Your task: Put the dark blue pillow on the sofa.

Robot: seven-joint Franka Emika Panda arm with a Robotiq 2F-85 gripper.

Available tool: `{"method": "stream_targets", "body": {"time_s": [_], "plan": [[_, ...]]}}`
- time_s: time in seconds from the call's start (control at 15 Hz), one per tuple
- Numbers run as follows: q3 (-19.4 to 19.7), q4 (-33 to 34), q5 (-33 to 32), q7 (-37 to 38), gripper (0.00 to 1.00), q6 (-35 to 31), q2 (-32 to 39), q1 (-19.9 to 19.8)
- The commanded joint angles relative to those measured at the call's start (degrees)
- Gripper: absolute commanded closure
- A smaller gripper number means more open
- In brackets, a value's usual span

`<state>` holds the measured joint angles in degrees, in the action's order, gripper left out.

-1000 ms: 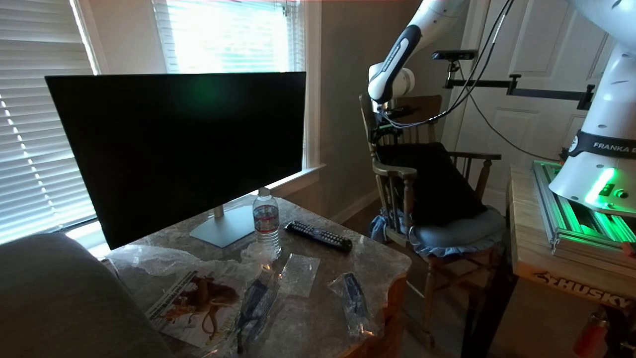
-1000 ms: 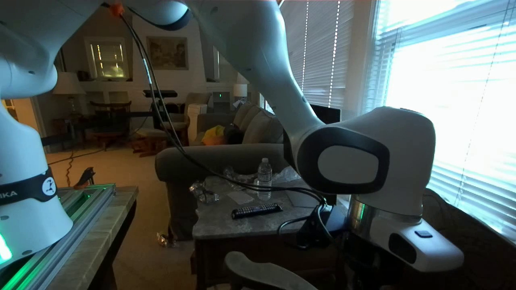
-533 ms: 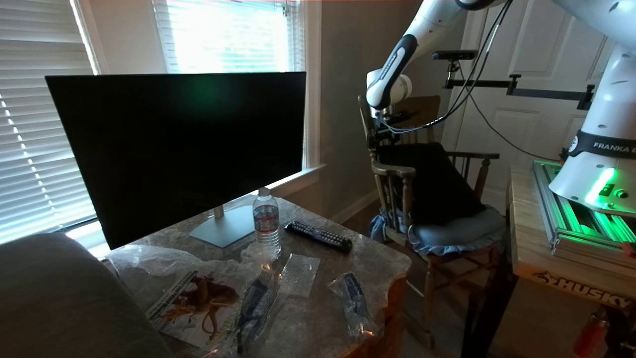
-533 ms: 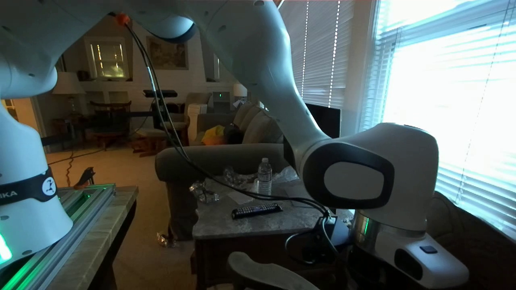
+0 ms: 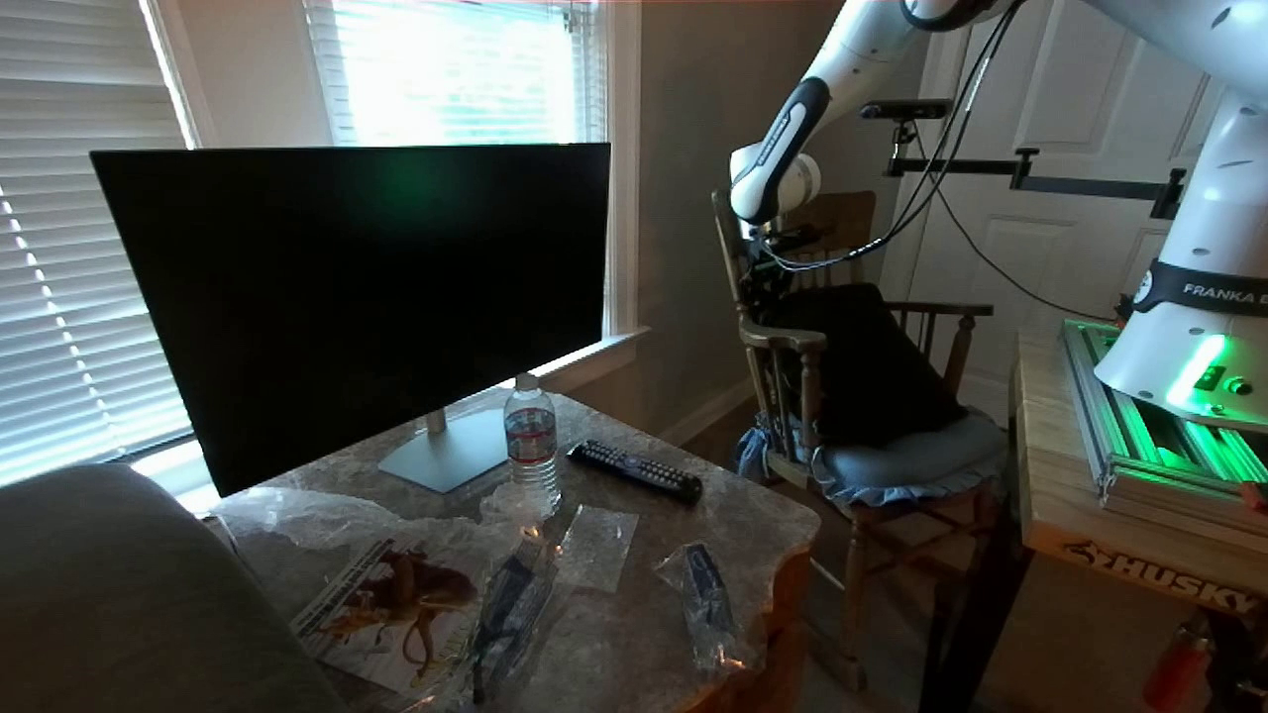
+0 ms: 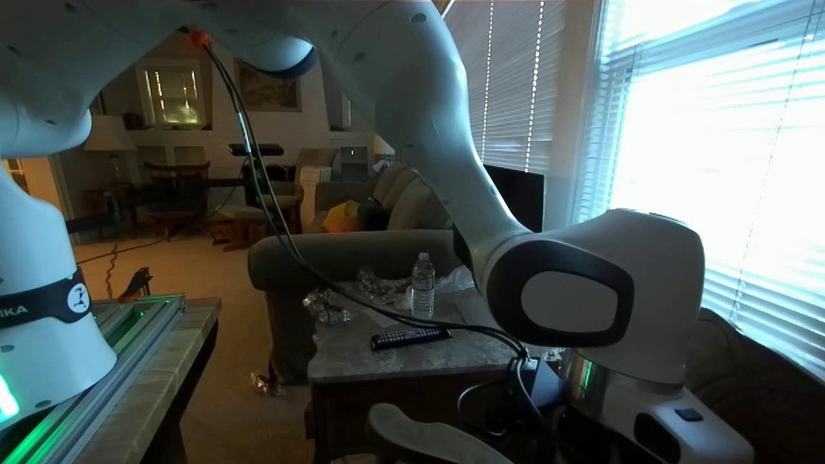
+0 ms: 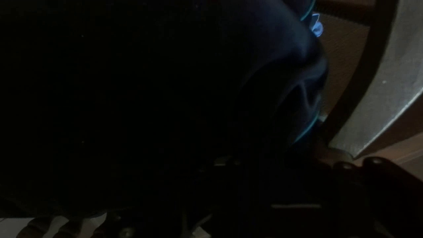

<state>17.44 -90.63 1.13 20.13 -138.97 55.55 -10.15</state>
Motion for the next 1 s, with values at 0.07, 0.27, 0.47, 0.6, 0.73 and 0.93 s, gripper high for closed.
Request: {"method": "stream_targets", "body": {"time_s": [0.07,0.27,0.47,0.6,0.73,0.93], "plan": [[0.3,-0.8,-0.8,-1.8,0.97,1.8,-1.2,-0.4],[0.2,-2.9,-1.0,-4.5,1.0,3.4,-4.1,-1.3],[-0.5,-5.6,-1.0,-9.7,0.98,5.8,-8.4,-3.1],[-1.0,-7.8,-1.0,-13.4,0.98,7.6,-12.0,-4.3],[-1.7,-10.0,-0.9,-16.7,0.98,9.1,-15.6,-5.3],[-3.4,-14.9,-0.5,-24.7,0.98,11.3,-22.0,-7.7]]}}
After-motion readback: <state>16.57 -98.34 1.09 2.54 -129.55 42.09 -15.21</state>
